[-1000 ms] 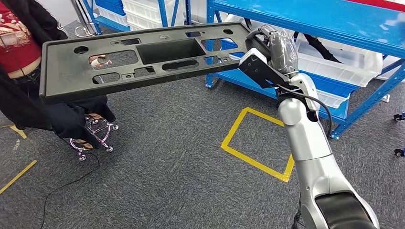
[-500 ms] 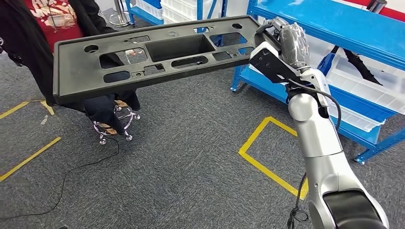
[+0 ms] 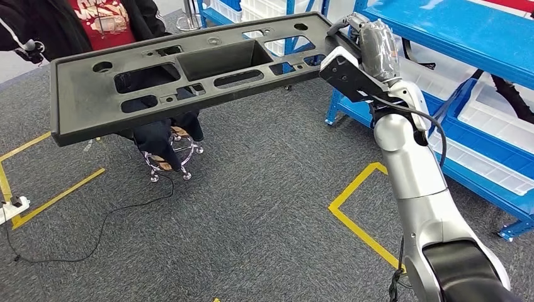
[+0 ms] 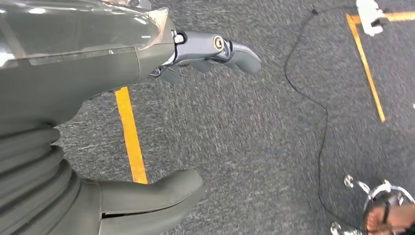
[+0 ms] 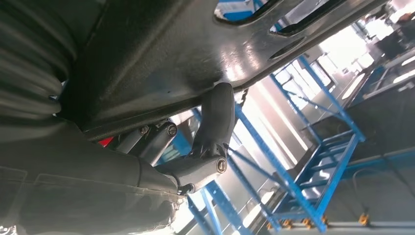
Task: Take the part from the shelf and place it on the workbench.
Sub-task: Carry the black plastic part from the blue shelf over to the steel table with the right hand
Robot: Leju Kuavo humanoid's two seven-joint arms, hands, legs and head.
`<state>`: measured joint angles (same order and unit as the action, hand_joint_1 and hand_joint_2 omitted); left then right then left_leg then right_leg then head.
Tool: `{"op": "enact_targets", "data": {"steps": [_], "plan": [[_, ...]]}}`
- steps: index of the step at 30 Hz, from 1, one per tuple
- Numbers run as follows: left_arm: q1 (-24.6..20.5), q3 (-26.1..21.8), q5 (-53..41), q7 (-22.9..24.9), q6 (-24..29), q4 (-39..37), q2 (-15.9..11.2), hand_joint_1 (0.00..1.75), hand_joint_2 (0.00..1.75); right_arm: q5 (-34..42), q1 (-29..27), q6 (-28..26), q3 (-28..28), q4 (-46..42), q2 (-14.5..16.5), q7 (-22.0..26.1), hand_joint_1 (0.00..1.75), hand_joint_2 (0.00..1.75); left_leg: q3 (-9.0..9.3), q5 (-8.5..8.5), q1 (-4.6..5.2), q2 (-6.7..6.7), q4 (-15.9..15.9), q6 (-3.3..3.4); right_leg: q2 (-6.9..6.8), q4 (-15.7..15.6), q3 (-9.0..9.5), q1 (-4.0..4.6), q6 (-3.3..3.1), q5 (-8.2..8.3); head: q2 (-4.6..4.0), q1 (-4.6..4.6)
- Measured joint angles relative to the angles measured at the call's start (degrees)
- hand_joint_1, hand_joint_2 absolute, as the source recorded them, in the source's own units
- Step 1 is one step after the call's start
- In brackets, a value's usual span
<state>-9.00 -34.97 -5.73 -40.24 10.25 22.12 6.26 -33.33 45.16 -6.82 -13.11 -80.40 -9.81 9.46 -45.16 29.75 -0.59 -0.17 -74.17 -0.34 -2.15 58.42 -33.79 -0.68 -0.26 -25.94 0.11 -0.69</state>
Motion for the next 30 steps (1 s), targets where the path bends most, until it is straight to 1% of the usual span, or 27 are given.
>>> {"op": "enact_targets", "data": {"steps": [1, 2, 4, 5, 6, 8, 9, 10, 12, 13, 14, 15, 16, 17, 18, 19, 20, 21, 22, 23, 24, 25, 26, 27, 28, 29, 30], "plan": [[0.02, 0.00, 0.00, 0.00, 0.00, 0.03, -0.01, 0.00, 1.75, 0.00, 0.04, 0.01, -0.12, 0.08, 0.06, 0.00, 1.75, 1.75, 1.18, -1.54, 0.04, 0.19, 2.44, 0.24, -0.48, 0.00, 0.09, 0.12, -0.08, -0.08, 0.00, -0.01], [0.02, 0.00, 0.00, 0.00, 0.00, 0.10, -0.04, 0.00, 1.75, 0.00, 0.14, 0.01, -0.20, 0.12, 0.10, 0.00, 1.75, 1.75, 3.32, -3.48, 0.17, 0.79, 6.52, 0.64, -0.95, 0.00, 0.23, 0.23, -0.12, -0.18, 0.00, -0.01], [-0.07, 0.00, 0.00, 0.00, 0.00, 0.29, -0.13, 0.00, 1.75, 0.00, 0.42, 0.01, -0.31, 0.14, 0.11, 0.00, 1.75, 1.75, 7.17, -5.73, 0.82, 2.59, 13.59, 1.48, -1.76, -0.01, 0.38, 0.60, 0.04, -0.42, 0.00, -0.05], [-0.11, 0.00, 0.00, 0.00, 0.00, 0.38, -0.16, 0.00, 1.75, 0.00, 0.55, 0.01, -0.33, 0.18, 0.11, 0.00, 1.75, 1.75, 8.12, -6.00, 1.15, 3.13, 15.25, 1.77, -2.17, -0.01, 0.40, 0.73, 0.19, -0.52, 0.00, -0.05], [-0.12, 0.00, 0.00, 0.00, -0.01, 0.44, -0.21, 0.00, 1.75, -0.03, 0.64, 0.01, -0.39, 0.26, 0.16, -0.01, 1.75, 1.75, 8.29, -5.87, 1.43, 3.09, 15.61, 1.95, -2.60, -0.06, 0.40, 0.81, 0.36, -0.57, 0.00, -0.06], [-0.05, 0.00, 0.04, 0.00, -0.02, 0.50, -0.28, 0.00, 1.75, -0.09, 0.72, 0.01, -0.55, 0.39, 0.34, -0.05, 1.75, 1.75, 8.62, -6.31, 1.37, 2.02, 16.24, 2.38, -3.21, -0.09, 0.49, 0.84, 0.80, -0.75, 0.00, -0.06], [-0.04, 0.01, 0.06, 0.00, -0.03, 0.52, -0.27, 0.00, 1.75, -0.15, 0.75, 0.01, -0.63, 0.44, 0.43, -0.09, 1.75, 1.75, 8.93, -6.62, 1.20, 1.53, 16.77, 2.69, -2.64, 0.52, 0.31, 0.80, 0.97, -1.23, 0.00, -0.08], [-0.09, 0.01, 0.07, 0.00, -0.04, 0.55, -0.23, 0.00, 1.75, -0.20, 0.79, 0.01, -0.70, 0.46, 0.46, -0.13, 1.75, 1.75, 9.26, -6.92, 0.99, 1.07, 17.29, 2.97, -1.62, 2.06, -0.31, 0.77, 1.03, -2.08, 0.00, -0.10], [-0.30, 0.04, 0.02, 0.00, -0.03, 0.56, -0.14, 0.00, 1.75, -0.45, 0.66, -0.01, -0.93, 0.63, 0.47, -0.20, 1.75, 1.75, 9.59, -7.21, 0.74, -0.05, 17.77, 3.26, 0.90, 8.83, -3.47, 0.50, 0.80, -4.92, 0.00, -0.16], [-0.37, 0.05, -0.01, 0.00, -0.03, 0.55, -0.11, 0.00, 1.75, -0.62, 0.48, -0.03, -1.09, 0.78, 0.49, -0.26, 1.75, 1.75, 9.57, -7.22, 0.71, -0.68, 17.76, 3.27, 1.51, 12.66, -5.40, 0.39, 0.80, -6.18, 0.00, -0.20], [-0.37, 0.06, -0.02, 0.00, -0.02, 0.53, -0.06, 0.00, 1.75, -0.83, 0.26, -0.08, -1.26, 0.96, 0.51, -0.36, 1.75, 1.75, 9.56, -7.23, 0.66, -1.38, 17.75, 3.24, 1.79, 15.40, -6.87, 0.25, 1.00, -6.88, 0.00, -0.22], [-0.34, 0.08, -0.04, 0.00, -0.02, 0.51, -0.02, 0.00, 1.75, -1.02, 0.10, -0.14, -1.42, 1.14, 0.55, -0.46, 1.75, 1.75, 9.55, -7.25, 0.61, -2.08, 17.72, 3.19, 1.87, 15.93, -7.33, 0.10, 1.42, -6.66, 0.00, -0.22], [-0.32, 0.10, -0.07, 0.00, -0.02, 0.50, 0.02, 0.00, 1.75, -1.21, 0.02, -0.21, -1.55, 1.28, 0.60, -0.57, 1.75, 1.75, 9.55, -7.25, 0.52, -2.80, 17.64, 3.07, 1.96, 14.02, -6.58, -0.14, 2.04, -5.51, 0.00, -0.21], [-0.31, 0.14, -0.10, 0.00, -0.02, 0.49, 0.03, 0.00, 1.75, -1.36, 0.03, -0.27, -1.65, 1.38, 0.64, -0.64, 1.75, 1.75, 9.52, -7.22, 0.40, -3.49, 17.47, 2.85, 2.37, 10.29, -4.90, -0.49, 2.76, -3.78, 0.00, -0.21], [-0.32, 0.18, -0.14, 0.00, -0.01, 0.48, 0.01, 0.00, 1.75, -1.45, 0.08, -0.33, -1.71, 1.45, 0.69, -0.67, 1.75, 1.75, 9.36, -7.12, 0.34, -4.16, 17.14, 2.53, 3.35, 6.11, -3.02, -0.91, 3.38, -2.20, 0.00, -0.21], [-0.34, 0.22, -0.17, 0.00, 0.01, 0.48, -0.01, 0.00, 1.75, -1.49, 0.11, -0.37, -1.75, 1.49, 0.74, -0.68, 1.75, 1.75, 9.10, -6.99, 0.32, -4.77, 16.77, 2.16, 4.15, 2.80, -1.43, -1.15, 3.66, -0.99, 0.00, -0.19], [-0.32, 0.26, -0.19, 0.00, 0.02, 0.48, -0.03, 0.00, 1.75, -1.50, 0.08, -0.41, -1.78, 1.52, 0.79, -0.68, 1.75, 1.75, 8.77, -6.93, 0.33, -5.29, 16.47, 1.78, 4.78, 0.94, -0.52, -1.26, 3.61, -0.40, 0.00, -0.15], [-0.27, 0.31, -0.20, 0.00, 0.04, 0.47, -0.05, 0.00, 1.75, -1.50, 0.02, -0.44, -1.84, 1.56, 0.86, -0.69, 1.75, 1.75, 8.45, -6.96, 0.31, -5.75, 16.31, 1.42, 4.99, 0.37, -0.25, -1.16, 3.29, -0.29, 0.00, -0.12], [-0.16, 0.37, -0.22, 0.00, 0.08, 0.44, -0.06, 0.00, 1.75, -1.50, -0.04, -0.45, -1.90, 1.61, 0.96, -0.72, 1.75, 1.75, 8.23, -7.06, 0.22, -6.17, 16.33, 1.12, 4.50, 0.42, -0.20, -0.95, 2.83, -0.19, 0.00, -0.08], [-0.06, 0.46, -0.24, 0.00, 0.12, 0.41, -0.08, 0.00, 1.75, -1.50, -0.05, -0.48, -1.96, 1.66, 1.04, -0.74, 1.75, 1.75, 8.04, -7.10, 0.07, -6.40, 16.33, 0.85, 4.04, 0.40, -0.17, -1.02, 2.42, -0.10, 0.00, -0.09], [0.02, 0.58, -0.25, 0.00, 0.18, 0.33, -0.08, 0.00, 1.75, -1.51, -0.02, -0.52, -2.03, 1.70, 1.15, -0.75, 1.75, 1.75, 7.70, -6.79, 0.01, -5.83, 15.88, 0.60, 3.57, 0.32, -0.08, -1.04, 2.04, -0.03, 0.00, -0.05], [0.01, 0.70, -0.26, 0.00, 0.23, 0.26, -0.09, 0.00, 1.75, -1.51, 0.03, -0.61, -2.08, 1.75, 1.24, -0.74, 1.75, 1.75, 6.99, -5.95, -0.01, -4.70, 14.53, 0.36, 3.09, 0.23, 0.04, -1.07, 1.59, 0.02, 0.00, 0.04], [-0.06, 0.80, -0.26, 0.00, 0.26, 0.19, -0.13, 0.00, 1.75, -1.51, 0.05, -0.71, -2.12, 1.80, 1.31, -0.69, 1.75, 1.75, 5.74, -4.58, -0.04, -3.19, 12.03, 0.16, 2.62, 0.15, 0.14, -1.04, 1.19, 0.02, 0.00, 0.12], [-0.12, 0.90, -0.26, 0.00, 0.28, 0.11, -0.15, 0.00, 1.75, -1.51, 0.03, -0.82, -2.16, 1.88, 1.40, -0.62, 1.75, 1.75, 3.93, -2.83, -0.02, -1.60, 8.35, -0.02, 2.17, 0.14, 0.18, -0.79, 0.90, -0.04, 0.00, 0.22], [-0.16, 0.98, -0.26, 0.00, 0.28, 0.04, -0.18, 0.00, 1.75, -1.51, -0.02, -0.92, -2.20, 2.00, 1.48, -0.54, 1.75, 1.75, 1.94, -1.20, -0.09, -0.69, 4.37, -0.15, 1.70, 0.15, 0.18, -0.57, 0.65, -0.09, 0.00, 0.27], [-0.14, 1.04, -0.26, 0.00, 0.28, -0.06, -0.19, 0.00, 1.75, -1.53, -0.12, -0.99, -2.26, 2.15, 1.57, -0.48, 1.75, 1.75, 0.29, -0.22, -0.13, -0.24, 1.23, -0.19, 1.19, 0.16, 0.18, -0.36, 0.53, -0.15, 0.00, 0.26], [-0.09, 1.10, -0.26, 0.00, 0.28, -0.16, -0.17, 0.00, 1.75, -1.55, -0.21, -1.06, -2.31, 2.32, 1.67, -0.43, 1.75, 1.75, -0.52, -0.16, -0.13, -0.06, -0.18, -0.14, 0.68, 0.16, 0.19, -0.20, 0.45, -0.22, 0.00, 0.26]]}}
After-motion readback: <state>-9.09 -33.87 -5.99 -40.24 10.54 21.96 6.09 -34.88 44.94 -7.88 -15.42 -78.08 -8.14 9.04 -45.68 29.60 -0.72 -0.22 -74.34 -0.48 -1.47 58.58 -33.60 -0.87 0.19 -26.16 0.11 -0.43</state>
